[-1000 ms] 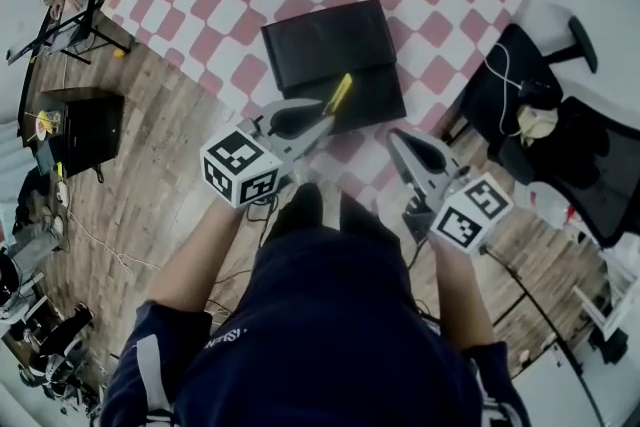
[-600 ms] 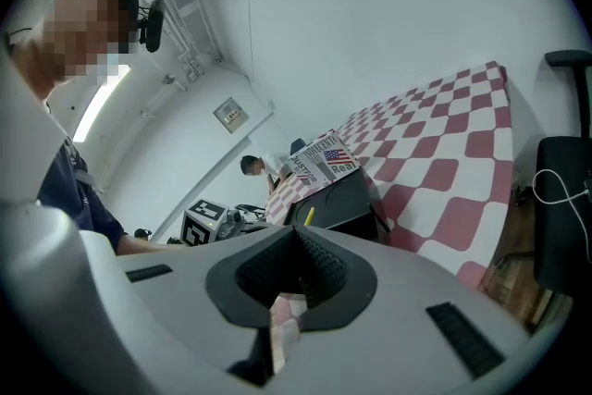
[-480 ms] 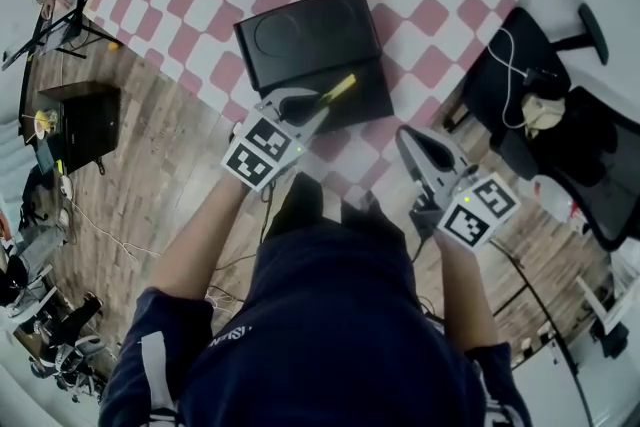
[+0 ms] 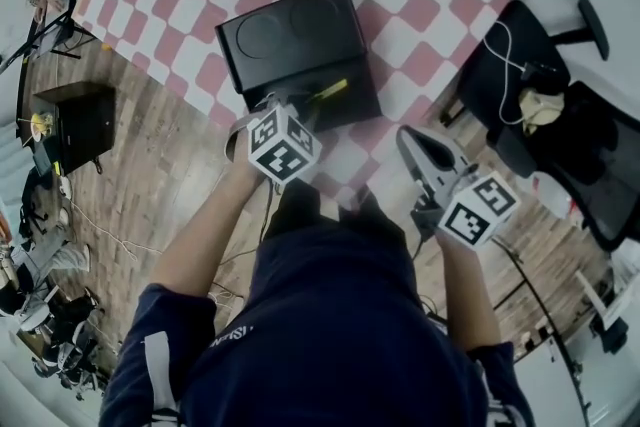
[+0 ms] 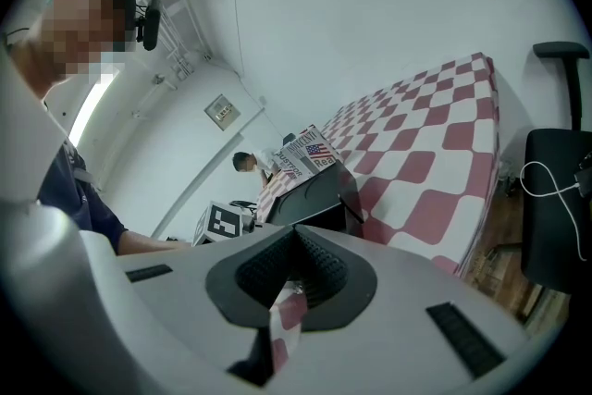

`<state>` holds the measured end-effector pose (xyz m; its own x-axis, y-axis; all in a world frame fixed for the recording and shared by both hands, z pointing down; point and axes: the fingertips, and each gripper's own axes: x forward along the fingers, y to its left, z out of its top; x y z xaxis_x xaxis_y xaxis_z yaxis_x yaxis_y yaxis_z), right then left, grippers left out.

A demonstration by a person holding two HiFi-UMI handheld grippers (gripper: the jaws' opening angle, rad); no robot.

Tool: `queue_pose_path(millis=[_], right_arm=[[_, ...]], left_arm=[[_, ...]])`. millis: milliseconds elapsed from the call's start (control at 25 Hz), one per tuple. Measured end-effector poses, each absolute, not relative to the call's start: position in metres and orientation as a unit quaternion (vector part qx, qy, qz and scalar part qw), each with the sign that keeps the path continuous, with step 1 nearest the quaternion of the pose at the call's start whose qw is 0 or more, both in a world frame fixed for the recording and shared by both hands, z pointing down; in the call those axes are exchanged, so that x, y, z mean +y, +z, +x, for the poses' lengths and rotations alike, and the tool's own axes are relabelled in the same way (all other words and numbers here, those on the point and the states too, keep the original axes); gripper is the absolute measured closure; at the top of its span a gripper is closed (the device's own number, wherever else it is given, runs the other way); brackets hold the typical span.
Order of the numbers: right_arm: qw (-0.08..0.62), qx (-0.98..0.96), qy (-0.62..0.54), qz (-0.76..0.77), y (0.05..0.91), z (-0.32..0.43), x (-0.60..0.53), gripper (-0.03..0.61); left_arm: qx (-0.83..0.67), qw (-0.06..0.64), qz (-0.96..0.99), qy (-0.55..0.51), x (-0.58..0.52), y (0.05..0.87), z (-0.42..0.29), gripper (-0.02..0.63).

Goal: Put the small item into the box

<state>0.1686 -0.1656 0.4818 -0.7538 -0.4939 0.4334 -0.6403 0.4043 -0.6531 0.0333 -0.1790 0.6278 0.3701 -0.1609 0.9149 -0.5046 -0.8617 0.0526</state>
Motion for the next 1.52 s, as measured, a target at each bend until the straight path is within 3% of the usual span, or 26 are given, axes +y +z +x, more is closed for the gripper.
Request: queue_pose_path(millis=[760, 1080, 1520], right_arm=[[0.092, -0.827, 0.439, 0.339, 0.495, 0.182, -0.165, 0.563], [0.081, -0.836, 0.425, 0.337, 0.48, 0.167, -0.168, 0.563], [0.072, -0.861, 0.376, 0.334, 0.434, 0.125, -0.17, 0.563]], left_arm=[[-0.194, 0.139, 0.772, 0.59, -0.182, 0.647, 0.035, 0.502], [-0.225, 0.157, 0.798, 0.537, -0.183, 0.618, 0.027, 0.48], [-0.284, 0.141, 0.847, 0.428, -0.188, 0.528, -0.001, 0.526]])
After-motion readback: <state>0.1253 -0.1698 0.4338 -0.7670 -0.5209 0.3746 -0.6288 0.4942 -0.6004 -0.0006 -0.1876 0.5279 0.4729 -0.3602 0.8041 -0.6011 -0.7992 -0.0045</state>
